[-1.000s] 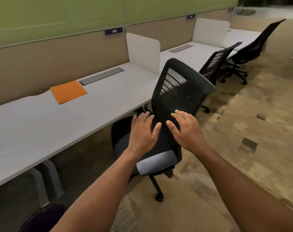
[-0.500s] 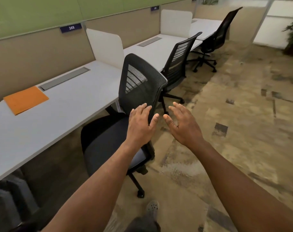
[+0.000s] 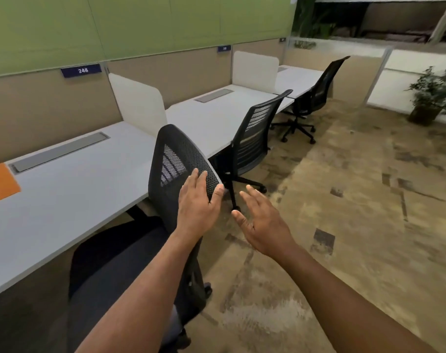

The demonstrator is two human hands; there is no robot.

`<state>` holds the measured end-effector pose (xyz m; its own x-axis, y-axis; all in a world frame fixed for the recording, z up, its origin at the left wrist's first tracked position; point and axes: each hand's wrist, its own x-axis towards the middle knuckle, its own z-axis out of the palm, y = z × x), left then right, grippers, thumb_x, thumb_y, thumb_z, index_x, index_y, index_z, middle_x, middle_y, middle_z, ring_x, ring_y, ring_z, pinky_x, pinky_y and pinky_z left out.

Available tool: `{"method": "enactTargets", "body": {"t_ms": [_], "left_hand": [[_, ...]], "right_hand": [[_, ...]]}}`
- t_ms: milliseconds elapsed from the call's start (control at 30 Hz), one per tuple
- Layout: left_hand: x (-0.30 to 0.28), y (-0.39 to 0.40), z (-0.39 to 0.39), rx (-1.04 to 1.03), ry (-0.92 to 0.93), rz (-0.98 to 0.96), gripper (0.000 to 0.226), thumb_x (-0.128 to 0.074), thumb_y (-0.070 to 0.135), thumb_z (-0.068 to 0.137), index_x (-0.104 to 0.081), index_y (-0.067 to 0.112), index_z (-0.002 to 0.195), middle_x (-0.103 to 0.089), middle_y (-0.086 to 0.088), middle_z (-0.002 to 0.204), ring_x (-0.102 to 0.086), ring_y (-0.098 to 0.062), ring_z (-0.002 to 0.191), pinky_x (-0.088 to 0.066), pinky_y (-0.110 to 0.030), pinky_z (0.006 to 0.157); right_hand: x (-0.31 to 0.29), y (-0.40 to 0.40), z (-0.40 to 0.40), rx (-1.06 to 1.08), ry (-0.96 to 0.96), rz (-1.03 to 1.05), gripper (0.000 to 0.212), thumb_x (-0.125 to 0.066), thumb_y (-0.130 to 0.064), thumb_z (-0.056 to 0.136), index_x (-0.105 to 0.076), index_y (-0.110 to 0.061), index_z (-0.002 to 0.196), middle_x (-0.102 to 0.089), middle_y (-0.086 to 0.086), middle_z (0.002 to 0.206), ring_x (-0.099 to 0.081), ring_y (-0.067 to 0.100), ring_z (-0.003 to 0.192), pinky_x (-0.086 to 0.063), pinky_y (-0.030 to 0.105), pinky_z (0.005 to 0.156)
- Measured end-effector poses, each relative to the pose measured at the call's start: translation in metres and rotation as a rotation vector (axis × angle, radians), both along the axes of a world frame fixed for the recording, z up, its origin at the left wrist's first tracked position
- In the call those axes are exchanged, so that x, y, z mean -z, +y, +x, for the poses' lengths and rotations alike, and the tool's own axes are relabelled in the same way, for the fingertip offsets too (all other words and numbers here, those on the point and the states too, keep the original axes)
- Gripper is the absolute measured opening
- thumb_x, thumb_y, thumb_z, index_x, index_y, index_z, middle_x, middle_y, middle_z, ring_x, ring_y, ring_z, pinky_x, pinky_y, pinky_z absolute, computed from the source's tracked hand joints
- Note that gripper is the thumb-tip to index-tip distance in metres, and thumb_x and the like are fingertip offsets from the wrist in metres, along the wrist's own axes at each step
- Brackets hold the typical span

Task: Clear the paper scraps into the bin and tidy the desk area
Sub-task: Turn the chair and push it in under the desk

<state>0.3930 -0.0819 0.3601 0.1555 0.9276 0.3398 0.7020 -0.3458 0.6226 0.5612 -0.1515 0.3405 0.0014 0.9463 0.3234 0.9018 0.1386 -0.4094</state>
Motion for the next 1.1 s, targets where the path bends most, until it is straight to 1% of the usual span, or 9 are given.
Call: {"method": "enactTargets", "body": {"t_ms": [167,367,467,600,733,900,967,1033,1100], "left_hand": [[-0.010,0.067,0.037,-0.157,-0.085,-0.196,0.084,-0.047,0.052,0.095,-0.008,0.006,0.154,-0.011,-0.016,0.162,-0.010,-0.029,0.149,-0.012,-0.043,0.121],[-0.003,0.100,0.050,-0.296,0.054,-0.352,0.097,-0.052,0.057,0.089,-0.001,0.008,0.154,0.002,-0.017,0.163,-0.004,-0.033,0.149,-0.013,-0.045,0.120],[-0.003,0.113,0.052,-0.363,0.051,-0.420,0.099,-0.052,0.060,0.087,0.001,0.010,0.155,0.002,-0.016,0.163,-0.008,-0.033,0.149,-0.017,-0.047,0.119],[-0.008,0.130,0.053,-0.454,0.068,-0.481,0.100,-0.053,0.059,0.086,0.000,0.009,0.154,-0.005,-0.015,0.163,-0.018,-0.033,0.147,-0.025,-0.049,0.117],[-0.012,0.134,0.059,-0.537,0.096,-0.523,0.095,-0.052,0.057,0.082,-0.006,0.016,0.154,-0.021,-0.013,0.160,-0.032,-0.032,0.140,-0.035,-0.050,0.110],[-0.021,0.125,0.068,-0.632,-0.037,-0.592,0.083,-0.057,0.049,0.077,-0.025,0.018,0.147,-0.048,-0.013,0.140,-0.053,-0.032,0.119,-0.047,-0.047,0.097],[-0.025,0.119,0.074,-0.666,-0.020,-0.618,0.079,-0.056,0.048,0.079,-0.028,0.017,0.146,-0.055,-0.012,0.131,-0.058,-0.029,0.107,-0.050,-0.040,0.086],[-0.028,0.112,0.080,-0.706,0.035,-0.631,0.070,-0.055,0.047,0.080,-0.036,0.016,0.141,-0.059,-0.010,0.120,-0.058,-0.025,0.095,-0.046,-0.033,0.073],[-0.030,0.103,0.085,-0.761,0.111,-0.623,0.054,-0.055,0.044,0.080,-0.049,0.015,0.125,-0.061,-0.002,0.099,-0.057,-0.019,0.079,-0.041,-0.028,0.059]], "right_hand": [[-0.007,0.076,0.028,-0.028,-0.028,-0.008,0.066,-0.021,-0.061,0.096,-0.030,-0.022,0.148,-0.023,0.000,0.158,-0.016,0.014,0.144,-0.022,0.037,0.115],[-0.006,0.145,0.039,-0.119,0.059,-0.062,0.060,-0.028,-0.055,0.098,-0.031,-0.022,0.148,-0.023,0.000,0.158,-0.018,0.015,0.144,-0.021,0.040,0.116],[-0.006,0.188,0.040,-0.161,0.058,-0.087,0.058,-0.031,-0.051,0.099,-0.031,-0.019,0.148,-0.023,0.004,0.157,-0.020,0.019,0.143,-0.023,0.042,0.115],[-0.006,0.245,0.037,-0.261,0.005,-0.101,0.059,-0.034,-0.051,0.099,-0.031,-0.017,0.147,-0.026,0.007,0.156,-0.024,0.024,0.142,-0.025,0.041,0.112],[-0.010,0.292,0.027,-0.446,-0.036,-0.103,0.060,-0.031,-0.052,0.099,-0.028,-0.018,0.148,-0.024,0.008,0.157,-0.023,0.026,0.143,-0.024,0.043,0.112],[-0.020,0.329,0.021,-0.669,-0.023,-0.125,0.069,-0.020,-0.063,0.095,-0.021,-0.023,0.151,-0.017,0.005,0.160,-0.017,0.023,0.144,-0.021,0.043,0.114],[-0.023,0.339,0.018,-0.735,-0.011,-0.146,0.071,-0.018,-0.068,0.092,-0.020,-0.028,0.151,-0.015,0.003,0.160,-0.016,0.023,0.145,-0.022,0.044,0.112],[-0.023,0.344,0.013,-0.795,0.006,-0.177,0.074,-0.016,-0.072,0.089,-0.019,-0.032,0.151,-0.013,0.002,0.161,-0.014,0.023,0.145,-0.021,0.046,0.112],[-0.022,0.346,0.008,-0.821,0.026,-0.198,0.078,-0.015,-0.075,0.086,-0.020,-0.032,0.151,-0.012,0.002,0.161,-0.011,0.022,0.146,-0.020,0.046,0.113]]}}
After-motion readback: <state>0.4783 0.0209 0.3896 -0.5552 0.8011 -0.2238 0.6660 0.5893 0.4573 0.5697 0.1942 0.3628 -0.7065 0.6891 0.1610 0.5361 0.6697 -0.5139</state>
